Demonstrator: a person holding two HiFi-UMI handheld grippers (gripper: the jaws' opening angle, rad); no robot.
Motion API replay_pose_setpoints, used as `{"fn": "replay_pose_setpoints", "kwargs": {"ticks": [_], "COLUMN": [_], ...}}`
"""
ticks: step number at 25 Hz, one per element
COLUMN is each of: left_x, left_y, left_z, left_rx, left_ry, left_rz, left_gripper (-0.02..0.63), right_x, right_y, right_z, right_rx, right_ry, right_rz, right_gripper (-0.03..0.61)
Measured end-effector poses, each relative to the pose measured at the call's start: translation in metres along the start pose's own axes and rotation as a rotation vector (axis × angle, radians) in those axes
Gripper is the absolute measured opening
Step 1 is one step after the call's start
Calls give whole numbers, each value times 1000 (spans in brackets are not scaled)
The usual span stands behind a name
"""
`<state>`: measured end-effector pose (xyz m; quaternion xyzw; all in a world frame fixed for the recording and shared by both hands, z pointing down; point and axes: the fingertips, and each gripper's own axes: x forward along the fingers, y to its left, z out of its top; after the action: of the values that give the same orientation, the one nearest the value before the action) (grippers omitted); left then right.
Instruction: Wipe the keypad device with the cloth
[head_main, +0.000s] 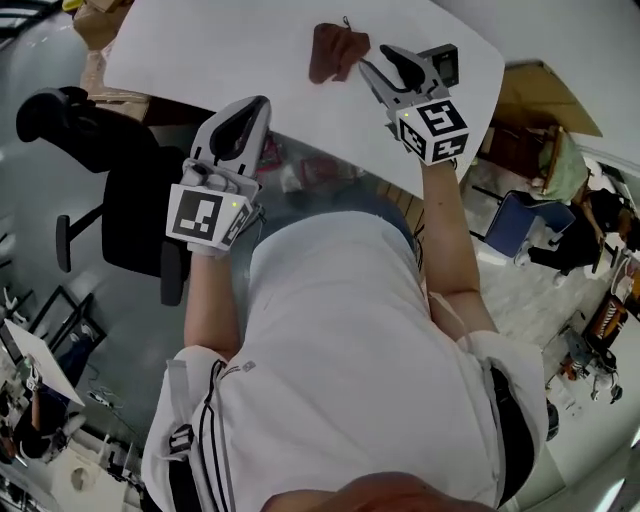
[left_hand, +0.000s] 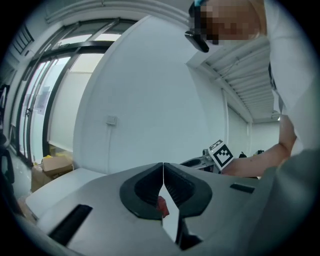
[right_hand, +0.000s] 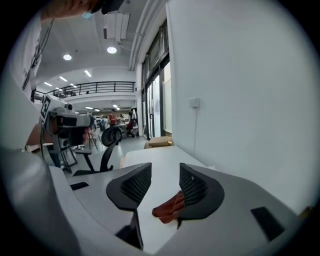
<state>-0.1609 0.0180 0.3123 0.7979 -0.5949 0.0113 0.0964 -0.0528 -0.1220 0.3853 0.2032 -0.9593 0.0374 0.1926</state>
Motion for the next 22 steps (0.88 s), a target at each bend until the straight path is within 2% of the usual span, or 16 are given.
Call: {"fn": "replay_pose_setpoints", "kwargs": {"ticks": [12, 22], "left_x": [-5, -24], "left_y": [13, 3], "left_z": [-37, -76], "left_rx": [-135, -215], "left_ry": [79, 173], "left_rz": [268, 398], "left_gripper": [11, 11], "right_x": [106, 152], "right_y": [-33, -58], "right_z": [-111, -187], "right_rx": [32, 18], "right_ry": [286, 456], "right_rz": [140, 73], "right_gripper": [207, 241]}}
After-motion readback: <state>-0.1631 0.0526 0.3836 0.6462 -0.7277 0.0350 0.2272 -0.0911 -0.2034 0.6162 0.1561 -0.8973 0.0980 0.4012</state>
